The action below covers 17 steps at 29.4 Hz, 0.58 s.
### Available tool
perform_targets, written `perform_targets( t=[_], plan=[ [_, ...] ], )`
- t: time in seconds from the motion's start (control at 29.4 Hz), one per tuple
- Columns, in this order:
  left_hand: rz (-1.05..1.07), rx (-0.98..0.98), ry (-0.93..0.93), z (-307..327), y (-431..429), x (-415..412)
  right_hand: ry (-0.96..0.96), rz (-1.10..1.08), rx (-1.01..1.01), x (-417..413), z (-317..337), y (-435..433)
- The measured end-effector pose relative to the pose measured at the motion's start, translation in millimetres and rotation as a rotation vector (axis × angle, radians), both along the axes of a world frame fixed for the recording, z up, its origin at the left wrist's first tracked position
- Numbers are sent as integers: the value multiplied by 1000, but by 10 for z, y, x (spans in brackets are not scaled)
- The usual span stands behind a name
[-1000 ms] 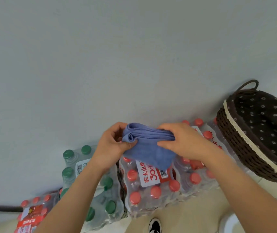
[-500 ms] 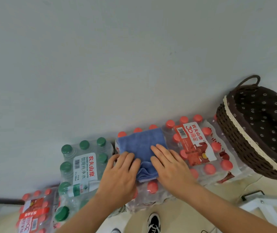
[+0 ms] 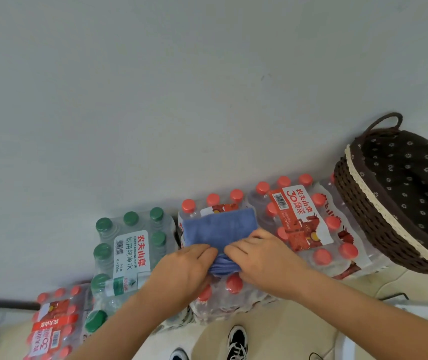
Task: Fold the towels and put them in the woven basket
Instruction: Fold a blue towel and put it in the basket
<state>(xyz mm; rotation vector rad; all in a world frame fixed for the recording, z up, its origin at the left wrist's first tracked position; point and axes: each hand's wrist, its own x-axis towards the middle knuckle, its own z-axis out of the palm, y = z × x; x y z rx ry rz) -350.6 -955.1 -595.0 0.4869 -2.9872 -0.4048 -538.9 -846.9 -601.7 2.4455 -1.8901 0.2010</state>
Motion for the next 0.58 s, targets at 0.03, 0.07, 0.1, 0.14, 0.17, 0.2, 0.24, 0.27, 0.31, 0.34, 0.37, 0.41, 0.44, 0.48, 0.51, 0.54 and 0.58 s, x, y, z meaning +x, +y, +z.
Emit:
perform_targets(
  t=[0.03, 0.07, 0.1, 0.14, 0.17, 0.2, 0.24, 0.27, 0.31, 0.34, 0.37, 0.41, 0.44, 0.48, 0.51, 0.54, 0.58],
  plan=[
    [5, 78, -22, 62, 15, 66, -18, 10, 53, 28, 66, 41],
    [34, 160, -27, 104, 32, 120, -40, 1, 111, 60, 134, 85],
    [92, 246, -13, 119, 39, 161, -85, -30, 176, 78, 193, 114],
    [173, 334, 27, 115, 38, 184, -172, -83, 244, 80, 247, 118],
    [258, 409, 85, 104, 31, 192, -306, -155, 330, 59, 289, 96],
    [339, 460, 145, 84, 17, 184, -478, -227, 389, 10, 305, 59],
    [406, 485, 198, 68, 6, 163, -644, -297, 419, -63, 293, 12],
    [463, 484, 236, 49, 0, 135, -766, -366, 422, -138, 278, -29],
    [513, 469, 261, 36, 6, 103, -834, -420, 418, -198, 254, -61],
    [560, 447, 279, 22, 18, 69, -868, -451, 413, -235, 220, -77],
    [597, 418, 294, 7, 32, 38, -886, -468, 410, -248, 180, -85],
    [620, 382, 308, 0, 51, 6, -900, -478, 402, -251, 140, -83],
    [631, 352, 321, -6, 74, -17, -908, -485, 388, -249, 110, -83],
    [638, 338, 331, -12, 92, -33, -913, -489, 370, -242, 98, -87],
    [646, 341, 341, -20, 104, -45, -922, -494, 352, -235, 92, -93],
    [658, 359, 352, -34, 111, -51, -929, -500, 333, -227, 86, -97],
    [668, 386, 364, -52, 123, -55, -935, -507, 316, -215, 78, -99]
  ],
)
